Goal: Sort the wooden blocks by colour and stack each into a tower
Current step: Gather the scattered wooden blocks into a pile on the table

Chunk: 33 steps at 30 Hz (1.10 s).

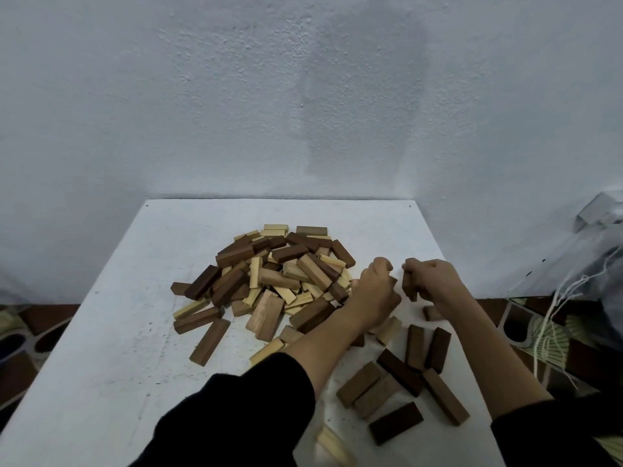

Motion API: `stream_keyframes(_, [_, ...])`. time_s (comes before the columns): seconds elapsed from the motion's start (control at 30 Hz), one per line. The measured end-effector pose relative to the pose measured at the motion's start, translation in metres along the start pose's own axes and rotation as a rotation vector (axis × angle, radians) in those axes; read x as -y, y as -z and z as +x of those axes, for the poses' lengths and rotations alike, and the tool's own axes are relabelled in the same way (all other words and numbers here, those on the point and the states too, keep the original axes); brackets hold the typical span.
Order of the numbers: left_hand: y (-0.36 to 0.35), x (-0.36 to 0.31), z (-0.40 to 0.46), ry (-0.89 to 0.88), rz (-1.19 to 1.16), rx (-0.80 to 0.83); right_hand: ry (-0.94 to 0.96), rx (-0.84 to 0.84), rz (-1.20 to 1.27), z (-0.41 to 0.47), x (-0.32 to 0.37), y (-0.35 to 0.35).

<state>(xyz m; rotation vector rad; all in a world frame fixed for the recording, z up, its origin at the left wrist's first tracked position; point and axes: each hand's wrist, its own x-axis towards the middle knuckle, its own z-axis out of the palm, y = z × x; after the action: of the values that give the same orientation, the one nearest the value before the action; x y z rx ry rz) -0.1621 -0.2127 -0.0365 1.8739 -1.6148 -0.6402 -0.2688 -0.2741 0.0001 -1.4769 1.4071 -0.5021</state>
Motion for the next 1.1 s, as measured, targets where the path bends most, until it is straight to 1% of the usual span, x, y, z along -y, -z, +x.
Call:
stream_keyframes(0.1, [0.016, -0.003, -0.003, 0.03, -0.224, -0.005, 0.029, 0.033, 0.135, -0.004, 0.012, 0.0])
stream_keyframes(0.2, [0.044, -0.008, -0.003, 0.136, -0.427, -0.016, 0.085, 0.034, 0.22, -0.008, 0.025, -0.006])
stream_keyframes(0.3, [0.076, -0.006, -0.009, 0.15, -0.527, -0.146, 0.139, 0.072, 0.237, -0.016, 0.041, -0.022])
stream_keyframes(0.37, [0.1, -0.001, -0.019, 0.138, -0.567, -0.223, 0.176, 0.061, 0.207, -0.021, 0.051, -0.041])
stream_keyframes(0.5, [0.139, 0.033, -0.049, 0.088, -0.433, -0.414, 0.286, -0.017, 0.042, -0.037, 0.061, -0.094])
stream_keyframes(0.6, [0.151, 0.066, -0.076, 0.158, -0.365, -0.524, 0.353, -0.08, -0.13, -0.052, 0.048, -0.133])
stream_keyframes(0.63, [0.152, 0.077, -0.085, 0.174, -0.328, -0.554, 0.386, -0.119, -0.123, -0.057, 0.041, -0.144])
stream_keyframes(0.73, [0.145, 0.104, -0.108, 0.228, -0.233, -0.632, 0.595, -0.251, -0.04, -0.072, 0.019, -0.172])
stream_keyframes(0.8, [0.136, 0.116, -0.12, 0.258, -0.141, -0.65, 0.637, -0.297, -0.043, -0.078, 0.007, -0.184])
stream_keyframes(0.93, [0.113, 0.129, -0.131, 0.253, 0.043, -0.6, 0.662, -0.364, -0.223, -0.084, -0.007, -0.199])
stream_keyframes(1.0, [0.107, 0.133, -0.134, 0.27, 0.058, -0.552, 0.69, -0.359, -0.287, -0.084, -0.009, -0.2])
stream_keyframes(1.1, [0.106, 0.137, -0.134, 0.27, 0.066, -0.548, 0.687, -0.37, -0.301, -0.084, -0.009, -0.195])
